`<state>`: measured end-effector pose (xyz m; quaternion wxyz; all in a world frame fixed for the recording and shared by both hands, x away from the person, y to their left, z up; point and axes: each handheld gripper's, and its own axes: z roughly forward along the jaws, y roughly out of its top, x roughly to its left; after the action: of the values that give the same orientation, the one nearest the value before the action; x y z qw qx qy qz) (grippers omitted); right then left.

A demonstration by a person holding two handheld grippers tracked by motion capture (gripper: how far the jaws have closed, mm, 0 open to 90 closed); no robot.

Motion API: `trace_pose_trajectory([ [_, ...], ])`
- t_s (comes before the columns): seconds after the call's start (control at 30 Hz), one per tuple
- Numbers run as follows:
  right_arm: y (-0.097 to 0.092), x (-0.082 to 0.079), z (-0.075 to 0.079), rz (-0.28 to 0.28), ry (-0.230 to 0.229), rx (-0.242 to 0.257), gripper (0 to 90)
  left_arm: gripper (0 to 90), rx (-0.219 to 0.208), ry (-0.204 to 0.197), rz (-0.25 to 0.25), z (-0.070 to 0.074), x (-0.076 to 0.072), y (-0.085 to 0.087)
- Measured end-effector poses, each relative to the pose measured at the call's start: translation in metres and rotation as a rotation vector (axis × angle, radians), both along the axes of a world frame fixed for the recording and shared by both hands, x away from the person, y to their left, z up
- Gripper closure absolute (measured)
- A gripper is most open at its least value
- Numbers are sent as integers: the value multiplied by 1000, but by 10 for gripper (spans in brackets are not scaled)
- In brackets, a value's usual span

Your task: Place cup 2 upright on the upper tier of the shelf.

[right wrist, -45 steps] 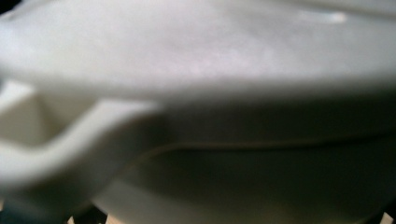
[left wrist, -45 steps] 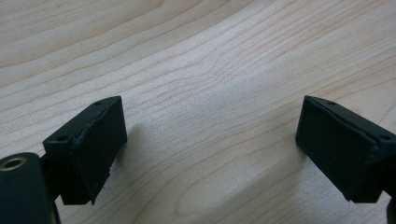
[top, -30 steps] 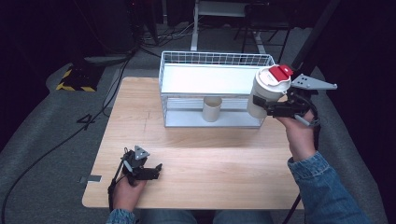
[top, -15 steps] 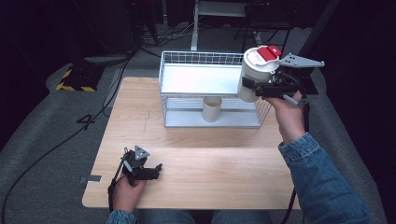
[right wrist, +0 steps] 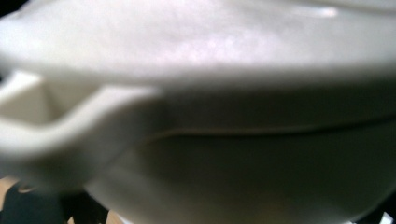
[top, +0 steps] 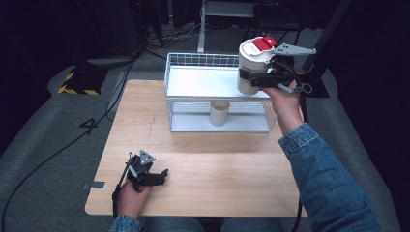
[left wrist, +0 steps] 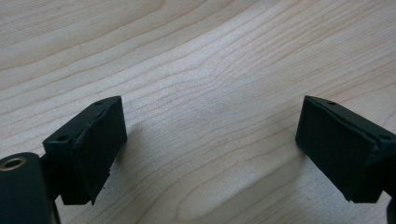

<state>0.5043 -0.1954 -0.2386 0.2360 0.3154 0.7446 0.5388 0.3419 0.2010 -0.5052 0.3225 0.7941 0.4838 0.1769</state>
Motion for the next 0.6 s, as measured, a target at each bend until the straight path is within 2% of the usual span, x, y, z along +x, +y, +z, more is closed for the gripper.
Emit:
trace_pose_trajectory([
  [0.27, 11, 19, -2, -20, 1, 19, 118, 95, 2, 3, 2, 0, 1, -1],
  [0.43, 17, 30, -6, -31, 23, 36, 118, 94, 5, 2, -1, 0, 1, 0],
  [0.6, 23, 39, -11, -39, 24, 43, 118, 94, 3, 5, -1, 0, 1, 0],
])
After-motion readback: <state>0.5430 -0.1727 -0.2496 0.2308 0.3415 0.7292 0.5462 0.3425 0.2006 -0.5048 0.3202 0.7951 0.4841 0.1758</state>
